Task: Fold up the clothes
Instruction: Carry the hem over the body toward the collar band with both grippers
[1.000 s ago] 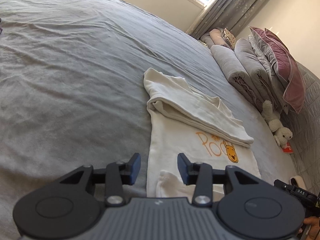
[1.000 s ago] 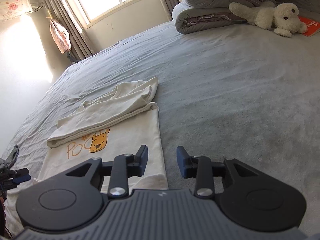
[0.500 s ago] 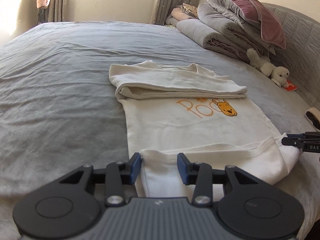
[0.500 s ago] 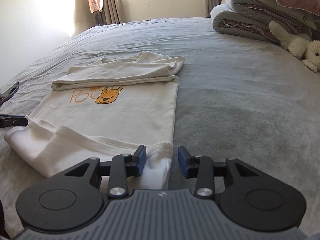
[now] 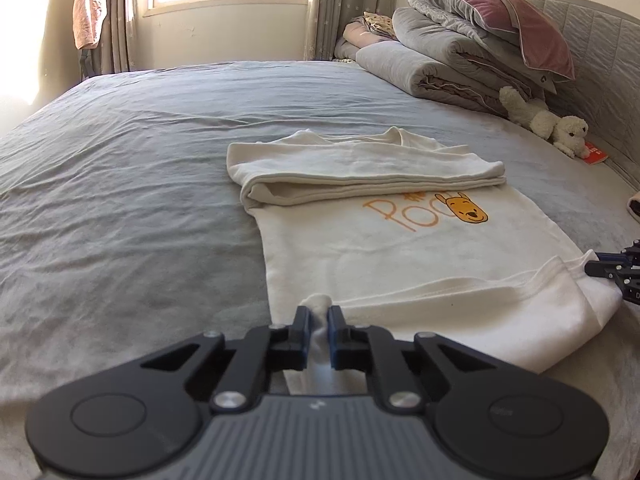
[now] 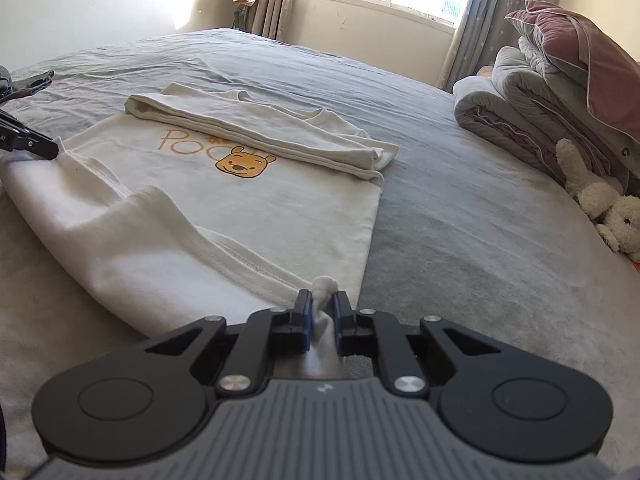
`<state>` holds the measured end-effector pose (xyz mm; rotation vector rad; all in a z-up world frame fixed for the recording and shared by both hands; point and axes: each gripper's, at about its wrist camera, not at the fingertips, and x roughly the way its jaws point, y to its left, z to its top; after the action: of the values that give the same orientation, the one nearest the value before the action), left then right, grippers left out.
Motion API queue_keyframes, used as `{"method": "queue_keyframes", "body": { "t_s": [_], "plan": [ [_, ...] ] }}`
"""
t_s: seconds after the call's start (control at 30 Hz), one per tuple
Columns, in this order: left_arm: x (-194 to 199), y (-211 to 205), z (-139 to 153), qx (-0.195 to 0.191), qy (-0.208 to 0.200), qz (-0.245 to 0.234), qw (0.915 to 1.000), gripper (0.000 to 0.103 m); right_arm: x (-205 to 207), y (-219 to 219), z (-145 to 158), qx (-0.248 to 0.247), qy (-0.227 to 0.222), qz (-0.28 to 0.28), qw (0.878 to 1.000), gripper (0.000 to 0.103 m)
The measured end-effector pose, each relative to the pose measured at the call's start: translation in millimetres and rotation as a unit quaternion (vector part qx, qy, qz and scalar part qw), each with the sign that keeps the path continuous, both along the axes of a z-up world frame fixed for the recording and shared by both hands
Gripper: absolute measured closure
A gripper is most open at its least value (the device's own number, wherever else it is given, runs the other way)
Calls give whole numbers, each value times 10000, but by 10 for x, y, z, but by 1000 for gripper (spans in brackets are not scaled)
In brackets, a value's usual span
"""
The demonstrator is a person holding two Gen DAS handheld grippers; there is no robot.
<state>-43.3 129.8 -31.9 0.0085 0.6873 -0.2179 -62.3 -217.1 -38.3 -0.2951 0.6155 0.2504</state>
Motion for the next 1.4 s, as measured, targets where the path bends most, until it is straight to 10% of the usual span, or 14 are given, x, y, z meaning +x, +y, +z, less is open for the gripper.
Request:
{"method": "queue_keyframes", "body": {
  "t_s": [0.67, 1.4],
  "plan": [
    [661, -14, 292, -84, -789, 967, 9921, 96, 782, 0, 288, 267, -925, -954, 9908, 97],
    [1128, 161, -36, -519, 298, 1511, 9867, 95, 1262, -13, 70, 476, -451, -980, 9930, 96]
  ]
}}
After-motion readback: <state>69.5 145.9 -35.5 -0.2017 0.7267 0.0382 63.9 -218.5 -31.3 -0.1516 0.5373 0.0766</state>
